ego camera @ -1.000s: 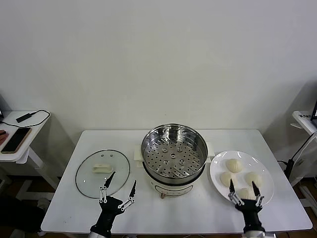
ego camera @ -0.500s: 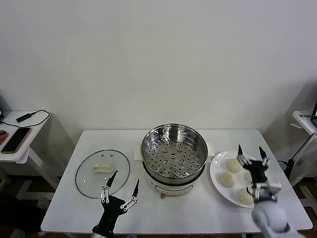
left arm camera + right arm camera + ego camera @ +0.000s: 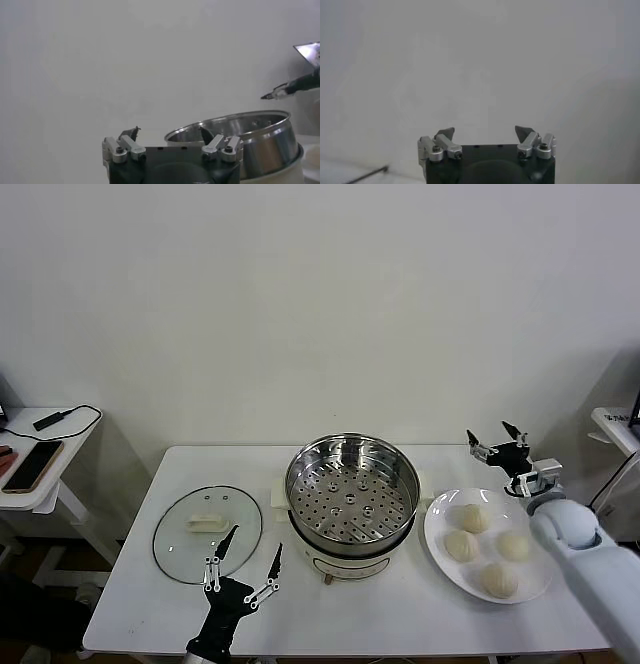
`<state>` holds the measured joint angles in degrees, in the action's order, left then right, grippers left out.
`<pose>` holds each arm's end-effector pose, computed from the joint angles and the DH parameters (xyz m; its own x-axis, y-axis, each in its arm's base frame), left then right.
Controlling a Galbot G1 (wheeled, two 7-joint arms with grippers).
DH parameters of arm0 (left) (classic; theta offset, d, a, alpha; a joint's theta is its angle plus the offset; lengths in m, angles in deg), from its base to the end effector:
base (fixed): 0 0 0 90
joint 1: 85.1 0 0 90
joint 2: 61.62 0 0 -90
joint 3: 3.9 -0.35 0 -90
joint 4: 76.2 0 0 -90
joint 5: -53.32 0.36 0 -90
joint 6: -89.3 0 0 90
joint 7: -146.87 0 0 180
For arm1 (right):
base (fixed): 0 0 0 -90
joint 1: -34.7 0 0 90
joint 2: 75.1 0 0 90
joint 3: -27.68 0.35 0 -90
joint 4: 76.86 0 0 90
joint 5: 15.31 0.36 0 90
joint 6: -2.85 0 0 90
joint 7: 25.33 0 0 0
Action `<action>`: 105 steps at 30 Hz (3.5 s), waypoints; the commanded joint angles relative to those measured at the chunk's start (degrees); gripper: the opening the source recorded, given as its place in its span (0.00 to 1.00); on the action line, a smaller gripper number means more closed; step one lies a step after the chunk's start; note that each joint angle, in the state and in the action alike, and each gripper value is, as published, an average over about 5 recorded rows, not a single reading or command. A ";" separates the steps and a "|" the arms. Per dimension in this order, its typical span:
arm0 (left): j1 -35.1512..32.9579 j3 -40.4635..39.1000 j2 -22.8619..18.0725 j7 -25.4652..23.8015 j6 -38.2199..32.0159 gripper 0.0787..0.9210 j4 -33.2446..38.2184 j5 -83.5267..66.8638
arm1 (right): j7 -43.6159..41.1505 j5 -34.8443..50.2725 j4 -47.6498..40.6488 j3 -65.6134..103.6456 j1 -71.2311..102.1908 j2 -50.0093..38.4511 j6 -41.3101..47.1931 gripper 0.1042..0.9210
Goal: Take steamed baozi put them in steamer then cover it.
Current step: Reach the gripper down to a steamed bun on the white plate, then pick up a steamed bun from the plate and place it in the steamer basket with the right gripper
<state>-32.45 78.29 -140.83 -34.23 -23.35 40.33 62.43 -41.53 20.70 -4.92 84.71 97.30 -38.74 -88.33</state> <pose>0.1359 -0.0076 -0.3479 -0.9364 0.3058 -0.1719 0.2656 0.9382 0.2221 0.4499 -0.2613 -0.2440 -0.9144 -0.3171 0.2515 -0.3899 0.8568 -0.3374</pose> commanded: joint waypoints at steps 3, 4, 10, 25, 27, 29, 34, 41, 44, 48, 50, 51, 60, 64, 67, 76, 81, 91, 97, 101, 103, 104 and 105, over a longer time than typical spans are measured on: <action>-0.33 0.04 -0.32 0.05 0.08 0.88 0.32 0.23 | -47.00 -13.97 -15.04 -25.33 -27.85 -5.52 -0.66 0.88; -0.37 0.07 -0.39 0.05 0.08 0.88 0.33 0.25 | -49.66 -16.00 -15.94 -27.00 -29.51 -5.18 -1.22 0.88; -0.34 0.20 -0.86 0.05 0.21 0.88 0.60 0.27 | -59.67 -27.58 -17.38 -32.32 -34.93 -2.35 -2.98 0.88; -0.62 0.89 -1.37 0.15 0.04 0.88 0.61 0.24 | -57.24 -42.70 -20.29 -37.56 -35.11 4.72 -5.13 0.88; -0.68 0.98 -1.44 0.18 -0.04 0.88 0.55 0.24 | -55.97 -43.19 -21.00 -37.72 -34.81 5.72 -5.15 0.88; -0.72 1.09 -1.47 0.21 -0.14 0.88 0.45 0.23 | -54.86 -43.78 -21.74 -37.65 -34.50 6.66 -5.16 0.88; -0.76 1.36 -1.50 0.27 -0.30 0.88 0.31 0.20 | -53.38 -45.15 -23.19 -37.51 -34.06 8.29 -5.32 0.88; -0.77 1.24 -1.62 0.31 -0.74 0.88 -0.35 0.22 | -51.87 -46.63 -24.42 -36.47 -32.17 9.51 -5.62 0.88; -0.81 1.23 -1.64 0.32 -0.83 0.88 -0.47 0.22 | -51.44 -46.96 -24.74 -36.32 -31.69 9.90 -5.71 0.88; -0.95 1.30 -1.65 0.33 -0.95 0.88 -0.49 0.24 | -51.10 -47.30 -24.85 -36.27 -31.24 10.10 -5.82 0.88; -0.99 1.34 -1.68 0.34 -1.01 0.88 -0.46 0.24 | -50.78 -47.57 -24.92 -36.14 -31.08 10.13 -5.97 0.88; -0.99 1.36 -1.70 0.35 -1.03 0.88 -0.44 0.23 | -50.63 -47.71 -24.96 -36.07 -31.04 10.14 -6.06 0.88; -0.92 1.51 -1.82 0.41 -1.21 0.88 -0.25 0.20 | -49.99 -48.04 -24.41 -35.95 -30.73 9.77 -6.36 0.70; -0.84 1.56 -1.77 0.44 -1.19 0.88 -0.07 0.18 | -50.61 -47.84 -22.27 -35.91 -31.55 8.54 -6.60 0.69; -0.72 1.48 -1.69 0.47 -1.04 0.88 0.28 0.17 | -52.20 -46.87 -18.22 -36.68 -34.39 6.22 -7.15 0.69; -0.11 0.76 -1.18 0.53 -0.87 0.88 0.83 0.10 | -55.37 -36.47 -1.91 -52.69 -56.16 1.58 -15.26 0.71; -0.21 0.38 -1.01 0.54 -0.88 0.88 1.12 0.10 | -55.07 -35.11 6.28 -59.11 -66.71 3.95 -19.60 0.73; -0.98 0.37 -1.03 0.60 -1.09 0.88 2.27 0.01 | -52.62 -44.07 9.76 -62.37 -71.10 15.71 -31.22 0.72; -1.15 0.61 -1.03 0.67 -1.21 0.88 2.53 -0.12 | -50.54 -53.21 5.62 -61.13 -65.06 22.34 -35.71 0.71; -1.11 0.74 -1.01 0.71 -1.27 0.88 2.64 -0.27 | -49.31 -58.25 0.75 -59.96 -60.85 25.97 -37.17 0.71; -1.05 0.85 -0.97 0.73 -1.30 0.88 2.68 -0.40 | -48.75 -60.33 -1.59 -59.30 -58.97 27.60 -37.62 0.71; -1.03 0.91 -0.95 0.73 -1.32 0.88 2.68 -0.47 | -48.57 -61.01 -2.58 -59.01 -58.19 28.28 -37.77 0.71; -1.01 0.98 -0.92 0.73 -1.34 0.88 2.67 -0.56 | -48.38 -61.55 -3.49 -58.75 -57.52 28.88 -37.83 0.71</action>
<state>-33.49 79.12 -141.82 -33.53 -24.60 42.88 62.09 -91.53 -31.96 -3.36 26.11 35.73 -17.65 -121.18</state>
